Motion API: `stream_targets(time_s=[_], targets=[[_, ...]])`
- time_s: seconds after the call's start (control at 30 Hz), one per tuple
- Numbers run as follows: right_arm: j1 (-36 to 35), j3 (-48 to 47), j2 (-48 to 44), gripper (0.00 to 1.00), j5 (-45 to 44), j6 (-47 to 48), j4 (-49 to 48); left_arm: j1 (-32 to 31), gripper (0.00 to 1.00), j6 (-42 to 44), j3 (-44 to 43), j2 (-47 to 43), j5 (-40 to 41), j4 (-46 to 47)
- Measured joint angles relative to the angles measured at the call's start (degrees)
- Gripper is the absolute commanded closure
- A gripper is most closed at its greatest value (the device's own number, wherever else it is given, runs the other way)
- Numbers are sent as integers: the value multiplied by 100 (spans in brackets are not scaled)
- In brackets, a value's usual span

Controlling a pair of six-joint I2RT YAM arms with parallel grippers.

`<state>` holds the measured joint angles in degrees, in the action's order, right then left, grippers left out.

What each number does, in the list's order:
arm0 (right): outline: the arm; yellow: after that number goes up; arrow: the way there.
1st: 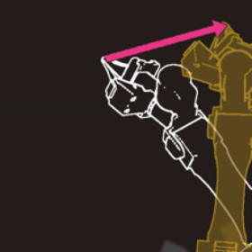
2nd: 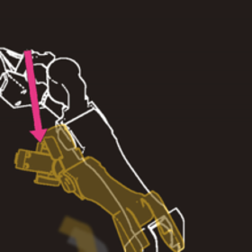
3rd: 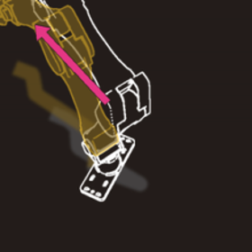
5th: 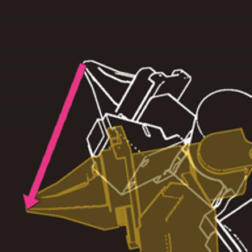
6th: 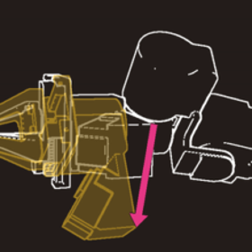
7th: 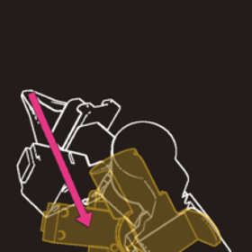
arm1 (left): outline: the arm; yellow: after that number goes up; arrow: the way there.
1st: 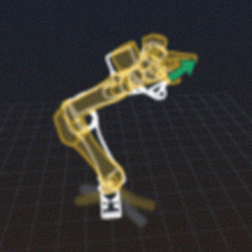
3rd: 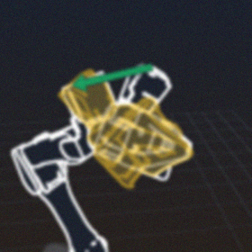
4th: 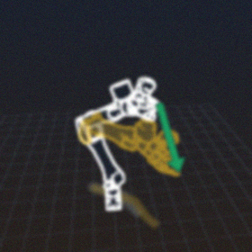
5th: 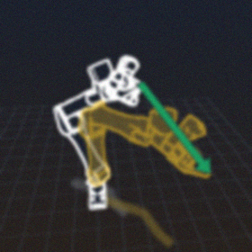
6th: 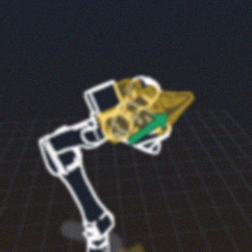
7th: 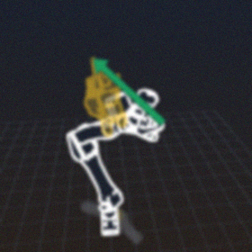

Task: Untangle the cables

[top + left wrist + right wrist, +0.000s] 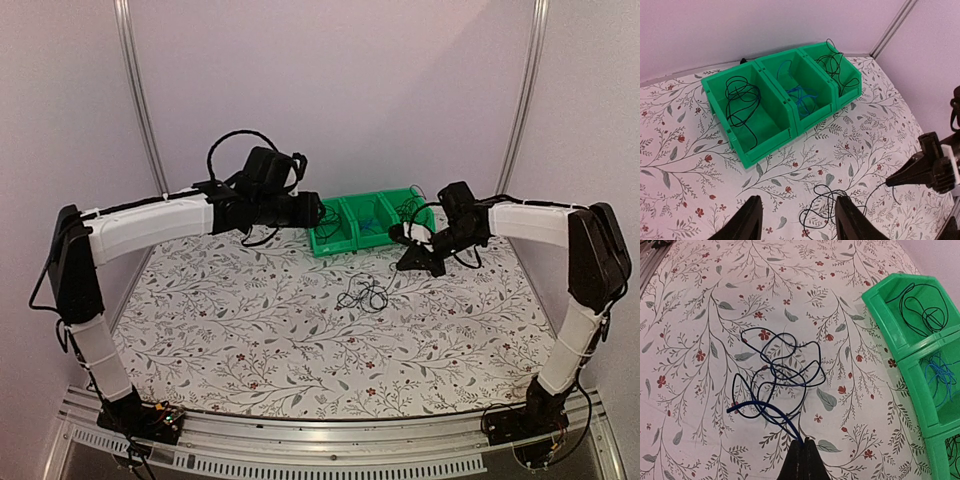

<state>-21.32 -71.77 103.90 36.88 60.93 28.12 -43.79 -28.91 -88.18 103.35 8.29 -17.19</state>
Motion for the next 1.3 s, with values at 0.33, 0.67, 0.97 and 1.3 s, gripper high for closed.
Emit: stream_targets(time_s=[0.33, 0.67, 0.97, 1.3], targets=[[-4, -2197, -1432, 100, 1357, -1088, 1099, -739, 36, 1445, 1145, -455, -1145, 2194], [-7, -3508, -1318, 100, 1808, -1930, 1443, -896, 52, 2006, 57, 522, -2103, 3536], [4, -3648, -1318, 100, 1574, -2472, 1185, -896, 98, 1550, 621, 1233, -2511, 4133], [866, -4802, -1204, 100, 1447, -3967, 216, -892, 97, 1300, 2085, 688, -1709, 4516]])
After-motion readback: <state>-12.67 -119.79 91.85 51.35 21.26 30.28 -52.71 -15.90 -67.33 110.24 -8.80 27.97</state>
